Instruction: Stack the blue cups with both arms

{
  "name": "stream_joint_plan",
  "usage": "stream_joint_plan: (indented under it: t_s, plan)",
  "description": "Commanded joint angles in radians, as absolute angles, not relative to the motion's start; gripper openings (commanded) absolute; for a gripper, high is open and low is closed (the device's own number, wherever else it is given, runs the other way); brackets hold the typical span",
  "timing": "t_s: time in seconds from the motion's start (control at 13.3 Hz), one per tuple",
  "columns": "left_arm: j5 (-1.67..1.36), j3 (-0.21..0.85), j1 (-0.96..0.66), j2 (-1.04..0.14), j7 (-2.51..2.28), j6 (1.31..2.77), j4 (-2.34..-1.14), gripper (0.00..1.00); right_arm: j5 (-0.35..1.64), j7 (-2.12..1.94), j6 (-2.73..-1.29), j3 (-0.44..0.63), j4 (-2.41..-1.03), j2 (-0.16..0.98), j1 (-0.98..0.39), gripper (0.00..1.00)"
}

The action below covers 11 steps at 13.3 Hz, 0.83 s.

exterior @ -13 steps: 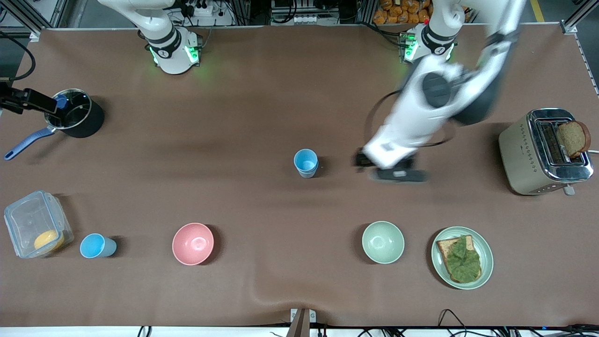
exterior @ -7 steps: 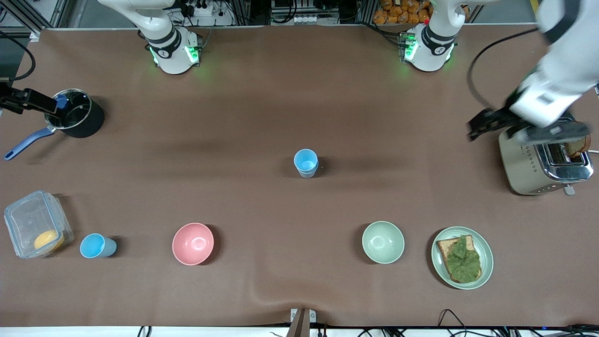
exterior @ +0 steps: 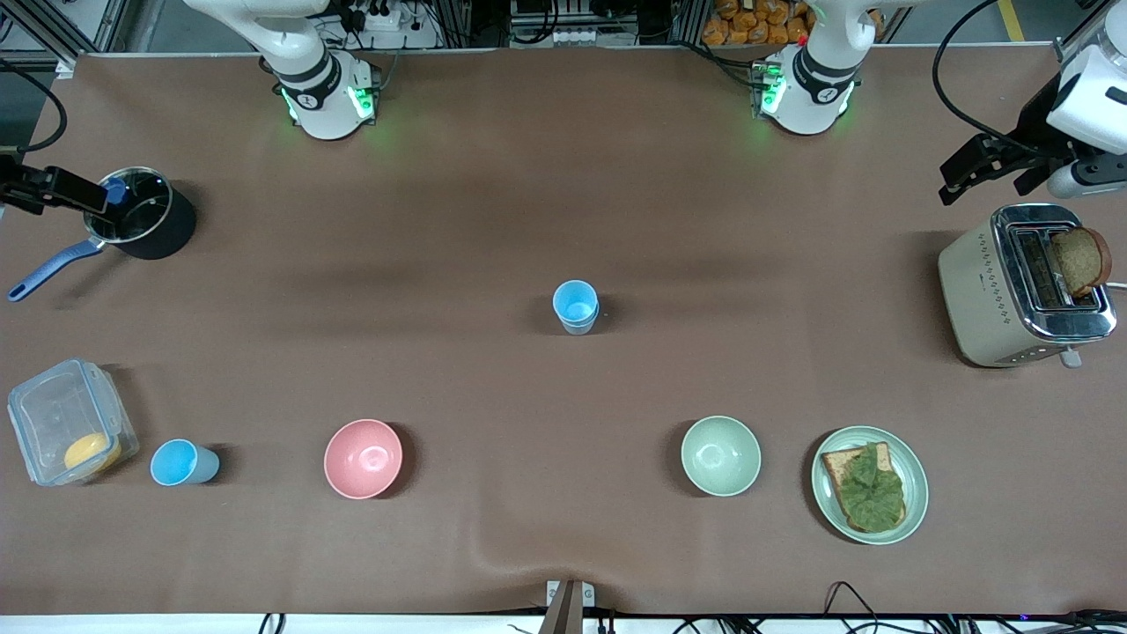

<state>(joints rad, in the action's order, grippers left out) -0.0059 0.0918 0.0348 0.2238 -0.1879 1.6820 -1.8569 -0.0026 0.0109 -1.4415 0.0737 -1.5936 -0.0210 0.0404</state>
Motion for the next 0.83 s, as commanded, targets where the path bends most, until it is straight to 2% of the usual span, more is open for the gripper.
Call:
stream_joint_plan:
  t_s: [0.0,0.3,0.75]
  plan:
    - [0.018,0.107,0.070,0.163,-0.190,1.671,-1.771,1.00,-0.012,-0.002,-1.437,0.057,-1.598,-0.028,0.064,1.00]
    - [-0.014,0.107,0.094,0.025,-0.227,1.667,-1.574,1.00,-0.012,-0.002,-1.437,0.057,-1.600,-0.028,0.064,1.00]
    - [-0.014,0.106,0.084,0.012,-0.229,1.664,-1.560,1.00,-0.012,-0.002,-1.436,0.055,-1.598,-0.028,0.063,1.00]
